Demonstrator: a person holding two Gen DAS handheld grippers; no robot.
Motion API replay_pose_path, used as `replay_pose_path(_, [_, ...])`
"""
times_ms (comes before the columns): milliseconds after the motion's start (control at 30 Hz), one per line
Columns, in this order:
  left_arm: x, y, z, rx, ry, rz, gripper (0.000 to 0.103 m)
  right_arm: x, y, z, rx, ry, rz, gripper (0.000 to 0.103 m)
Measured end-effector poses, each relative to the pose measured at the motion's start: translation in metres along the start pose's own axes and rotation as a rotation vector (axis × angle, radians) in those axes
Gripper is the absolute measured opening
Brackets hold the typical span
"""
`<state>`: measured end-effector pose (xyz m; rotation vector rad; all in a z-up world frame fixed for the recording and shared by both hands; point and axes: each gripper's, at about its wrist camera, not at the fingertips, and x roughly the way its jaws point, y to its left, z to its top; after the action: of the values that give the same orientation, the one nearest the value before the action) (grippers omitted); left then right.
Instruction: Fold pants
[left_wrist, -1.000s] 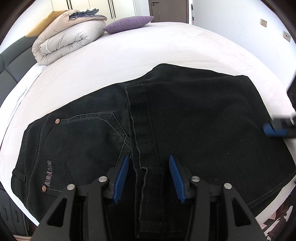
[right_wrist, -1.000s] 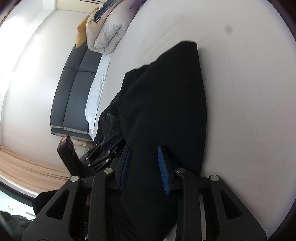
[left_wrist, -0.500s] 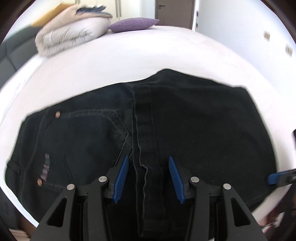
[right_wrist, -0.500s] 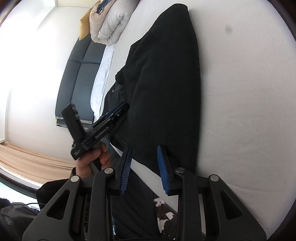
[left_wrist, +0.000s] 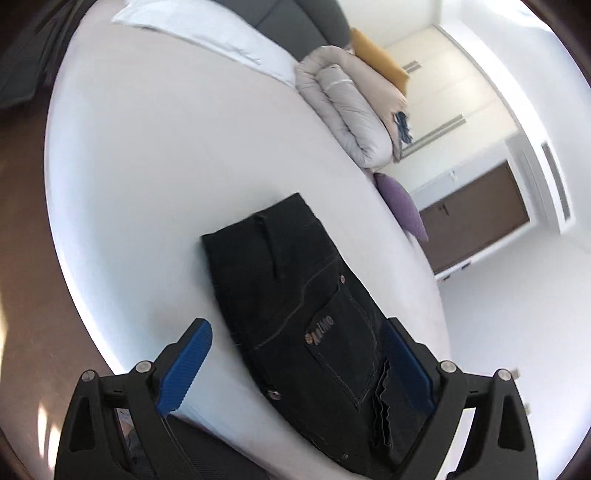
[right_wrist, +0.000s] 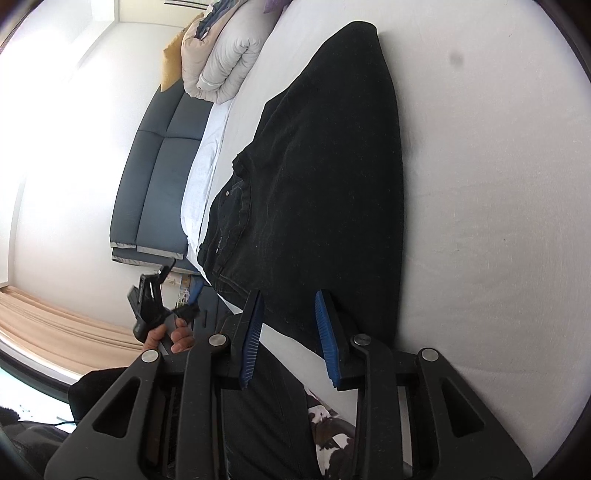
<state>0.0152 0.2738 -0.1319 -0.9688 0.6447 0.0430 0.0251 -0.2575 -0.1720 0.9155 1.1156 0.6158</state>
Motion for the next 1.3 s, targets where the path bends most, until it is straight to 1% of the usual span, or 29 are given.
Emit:
replay_pose_path(67, [0.006,0.019,0.002,-0.087,0.029,-0.026,0.094,-0.001,0.001,-0.001,0.002,-0.008,-0.004,0.028])
replay_pose_path(167, [0.017,0.028,0.003,-0.149,0.058,-0.099,0.093,-0.001,0.002,0.0,0.005,-0.007,-0.01,0.028])
replay_pose_path(300, [0.031,0.027,0.004,-0.185,0.082,-0.141,0.093,-0.001,0.003,0.0,0.011,-0.007,-0.015,0.028])
replay_pose_path(367, [0.037,0.03,0.006,-0.198,0.097,-0.148,0.093,-0.001,0.003,0.001,0.013,-0.008,-0.015,0.028])
replay_pose_path(533, [0.038,0.033,0.01,-0.235,0.103,-0.182,0.093,-0.002,0.002,0.001,0.013,-0.01,-0.014,0.028])
replay_pose_path(600, [0.041,0.031,0.013,-0.247,0.107,-0.208,0.09,-0.002,0.002,0.001,0.011,-0.008,-0.013,0.028])
replay_pose_path(667, [0.047,0.029,0.015,-0.254,0.122,-0.226,0.081,-0.003,0.002,0.001,0.009,-0.008,-0.011,0.028])
replay_pose_path(733, [0.053,0.028,0.016,-0.269,0.132,-0.245,0.075,-0.003,0.001,0.002,0.01,-0.007,-0.009,0.028])
replay_pose_path(800, [0.059,0.032,0.017,-0.304,0.134,-0.254,0.066,-0.004,0.001,0.002,0.011,-0.006,-0.007,0.028])
replay_pose_path(867, [0.061,0.035,0.018,-0.323,0.138,-0.262,0.049,-0.004,0.0,0.003,0.011,-0.004,-0.005,0.028])
replay_pose_path(900, [0.062,0.035,0.019,-0.324,0.143,-0.262,0.044,-0.004,0.001,0.003,0.015,-0.004,-0.005,0.028])
replay_pose_path(967, [0.065,0.034,0.021,-0.317,0.15,-0.267,0.023,-0.005,0.004,0.005,0.02,-0.002,-0.009,0.029])
replay_pose_path(1033, [0.064,0.032,0.021,-0.311,0.148,-0.264,0.017,-0.007,0.012,0.009,0.007,-0.004,-0.018,0.029])
replay_pose_path(1100, [0.063,0.027,0.022,-0.288,0.14,-0.252,0.015,-0.007,0.024,0.016,-0.015,-0.005,-0.008,0.029])
replay_pose_path(1200, [0.057,0.012,0.023,-0.209,0.117,-0.227,0.014,-0.002,0.047,0.037,-0.051,-0.001,0.015,0.029])
replay_pose_path(1300, [0.05,-0.007,0.025,-0.119,0.094,-0.201,0.013,0.019,0.071,0.063,-0.084,0.023,0.029,0.029])
